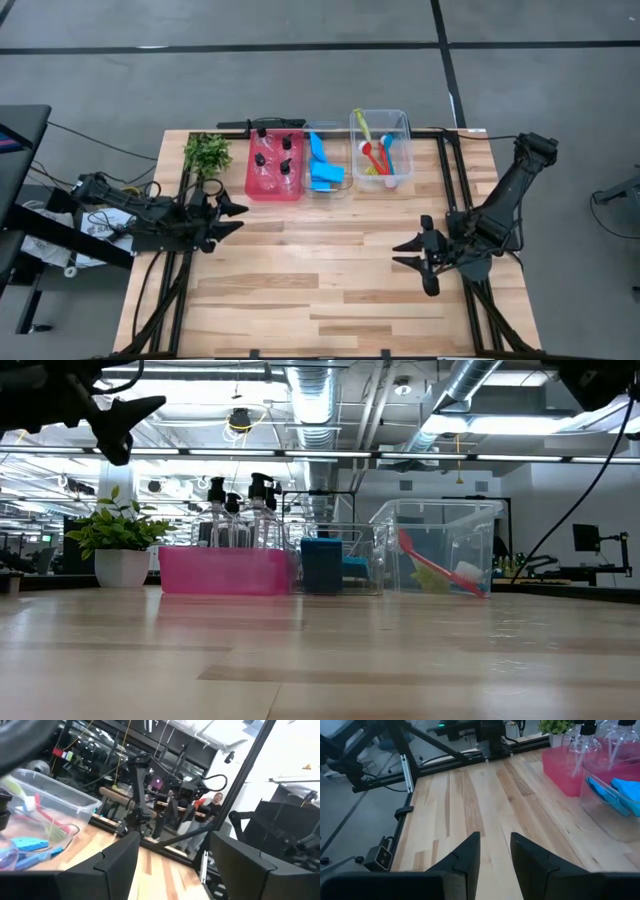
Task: Pick & Place Kitchen Sink Supplies
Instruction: Return to Home Position
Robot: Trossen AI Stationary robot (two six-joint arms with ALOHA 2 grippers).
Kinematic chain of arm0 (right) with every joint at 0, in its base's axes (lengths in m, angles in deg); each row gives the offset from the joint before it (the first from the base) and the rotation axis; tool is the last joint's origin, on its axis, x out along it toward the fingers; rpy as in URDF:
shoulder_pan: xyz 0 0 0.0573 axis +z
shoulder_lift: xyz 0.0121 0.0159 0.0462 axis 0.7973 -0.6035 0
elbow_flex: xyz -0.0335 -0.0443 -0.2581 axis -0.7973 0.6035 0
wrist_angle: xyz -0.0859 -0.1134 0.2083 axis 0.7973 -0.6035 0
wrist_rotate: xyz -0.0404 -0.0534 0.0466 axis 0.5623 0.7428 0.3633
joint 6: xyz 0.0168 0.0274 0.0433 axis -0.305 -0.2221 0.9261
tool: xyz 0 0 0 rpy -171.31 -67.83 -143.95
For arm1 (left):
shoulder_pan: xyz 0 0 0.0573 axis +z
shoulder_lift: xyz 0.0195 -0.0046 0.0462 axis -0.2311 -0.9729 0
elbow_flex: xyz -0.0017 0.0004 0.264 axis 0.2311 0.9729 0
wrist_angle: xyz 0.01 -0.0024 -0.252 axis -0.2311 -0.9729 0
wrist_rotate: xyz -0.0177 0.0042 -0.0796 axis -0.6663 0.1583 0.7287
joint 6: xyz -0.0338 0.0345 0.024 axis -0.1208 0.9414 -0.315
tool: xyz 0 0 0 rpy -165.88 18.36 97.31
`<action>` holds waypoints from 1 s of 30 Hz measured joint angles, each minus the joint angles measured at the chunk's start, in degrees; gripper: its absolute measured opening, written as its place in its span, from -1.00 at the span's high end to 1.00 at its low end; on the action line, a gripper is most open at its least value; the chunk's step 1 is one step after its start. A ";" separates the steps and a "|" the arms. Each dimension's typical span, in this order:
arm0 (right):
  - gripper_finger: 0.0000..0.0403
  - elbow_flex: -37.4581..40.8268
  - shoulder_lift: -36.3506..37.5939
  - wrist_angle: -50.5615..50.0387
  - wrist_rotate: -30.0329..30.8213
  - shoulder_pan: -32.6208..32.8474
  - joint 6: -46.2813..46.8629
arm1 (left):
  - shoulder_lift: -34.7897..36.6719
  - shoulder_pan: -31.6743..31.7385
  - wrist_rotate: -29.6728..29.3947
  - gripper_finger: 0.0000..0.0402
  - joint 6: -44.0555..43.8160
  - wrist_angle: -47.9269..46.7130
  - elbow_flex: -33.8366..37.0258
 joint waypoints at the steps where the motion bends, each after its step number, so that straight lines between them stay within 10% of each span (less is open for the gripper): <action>1: 0.49 0.00 0.00 0.31 -0.01 0.00 -0.01 | -0.02 0.00 0.00 -0.24 0.39 -0.07 0.00; 9: 0.49 -2.09 3.03 1.76 -4.27 -0.07 -4.10 | -0.20 0.02 0.00 -0.24 1.43 -0.38 0.00; 18: 0.49 -9.11 16.92 4.46 -36.05 -3.40 -29.58 | -0.20 0.02 0.01 -0.24 1.45 -0.47 0.00; 30: 0.49 -12.95 45.48 -16.88 -31.40 -5.14 -38.84 | -0.22 0.02 -1.21 -0.24 1.47 -0.43 0.00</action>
